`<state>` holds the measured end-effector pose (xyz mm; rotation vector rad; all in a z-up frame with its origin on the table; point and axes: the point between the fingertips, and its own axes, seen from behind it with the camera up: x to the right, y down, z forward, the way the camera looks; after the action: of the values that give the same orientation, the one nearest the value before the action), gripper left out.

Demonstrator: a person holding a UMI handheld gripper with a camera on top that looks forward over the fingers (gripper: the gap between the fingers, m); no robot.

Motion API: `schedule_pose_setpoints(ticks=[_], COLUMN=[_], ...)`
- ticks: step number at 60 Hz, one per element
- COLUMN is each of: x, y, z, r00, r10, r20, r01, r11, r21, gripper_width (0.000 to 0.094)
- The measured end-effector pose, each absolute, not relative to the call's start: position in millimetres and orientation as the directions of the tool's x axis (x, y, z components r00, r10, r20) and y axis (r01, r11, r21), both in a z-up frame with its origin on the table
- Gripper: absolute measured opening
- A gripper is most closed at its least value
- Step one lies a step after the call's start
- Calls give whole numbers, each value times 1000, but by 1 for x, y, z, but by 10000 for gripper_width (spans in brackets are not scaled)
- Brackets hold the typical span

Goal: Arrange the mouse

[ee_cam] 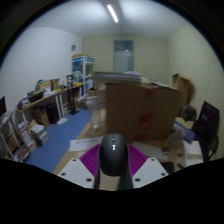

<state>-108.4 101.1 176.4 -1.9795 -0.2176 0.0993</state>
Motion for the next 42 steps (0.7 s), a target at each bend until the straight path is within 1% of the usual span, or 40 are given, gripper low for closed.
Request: schedule_pose_setpoints(ticks=[3,8,11,15,22,29,31,32,36,42], x=[-70,-12,14,40,53,49,48,48,49,47], y=[108,115,116,113,105,101,100,104,104,105], z=[184,165,144,104,38,-2,-7,-5,-7,-7], r00=[986,993,996,998,1000,1000,1000,1000,1000,999], r10=[162,102,75,39,11,12,20,22,11,-1], r20=[45,51,56,53,-18,-20,-9,3,24,33], r01=[106,90,84,66,-8,-8,5,16,26,25], r11=[-390,-419,-447,-505,-590,-629,-629,-608,-606,-619], r21=[-915,-904,-891,-861,-807,-777,-777,-794,-795,-785], gripper_width=[366,367,366,366,368,370,382,373,371,475])
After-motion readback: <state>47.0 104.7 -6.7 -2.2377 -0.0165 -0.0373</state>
